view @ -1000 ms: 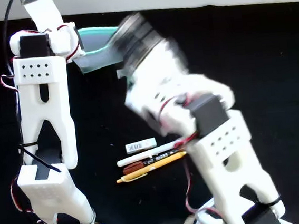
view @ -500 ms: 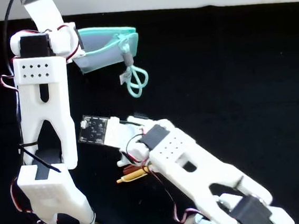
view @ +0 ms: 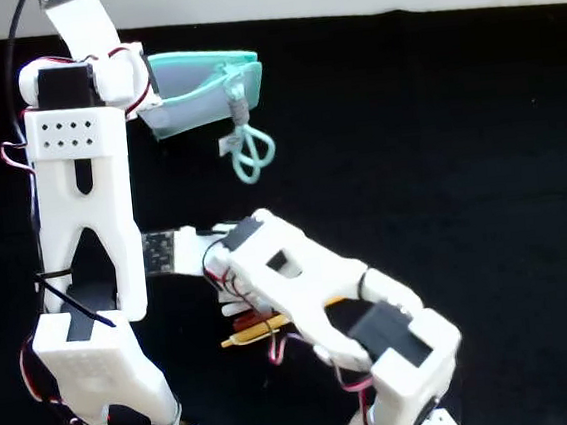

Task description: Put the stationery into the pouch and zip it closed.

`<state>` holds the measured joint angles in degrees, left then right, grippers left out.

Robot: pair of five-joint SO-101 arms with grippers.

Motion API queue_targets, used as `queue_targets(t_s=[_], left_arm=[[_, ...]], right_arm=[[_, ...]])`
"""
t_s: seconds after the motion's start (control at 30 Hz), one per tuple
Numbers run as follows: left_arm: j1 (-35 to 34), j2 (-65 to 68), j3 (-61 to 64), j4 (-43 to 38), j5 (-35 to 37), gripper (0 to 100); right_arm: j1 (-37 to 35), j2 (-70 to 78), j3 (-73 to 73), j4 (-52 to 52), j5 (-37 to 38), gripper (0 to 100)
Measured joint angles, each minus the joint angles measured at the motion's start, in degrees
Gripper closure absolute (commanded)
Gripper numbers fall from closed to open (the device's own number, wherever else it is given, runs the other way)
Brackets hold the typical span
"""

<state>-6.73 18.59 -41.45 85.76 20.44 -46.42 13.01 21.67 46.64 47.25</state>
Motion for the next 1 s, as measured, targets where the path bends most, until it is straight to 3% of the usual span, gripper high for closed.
queue_targets(t_s=[0.3, 0.4, 0.8, 1.0], left_arm=[[0.0, 0.1, 0.0, 0.0, 0.0, 99], [0.0, 0.1, 0.0, 0.0, 0.0, 99], [0.0, 0.1, 0.0, 0.0, 0.0, 99], [0.0, 0.1, 0.0, 0.0, 0.0, 99]], right_arm=[[1.6, 2.5, -2.1, 0.4, 0.5, 67.8], [1.7, 2.6, -3.4, 2.5, -2.4, 67.8], [3.1, -1.2, -4.0, 5.5, -39.9, 67.8], [3.3, -1.2, -4.0, 11.7, -52.8, 67.8]])
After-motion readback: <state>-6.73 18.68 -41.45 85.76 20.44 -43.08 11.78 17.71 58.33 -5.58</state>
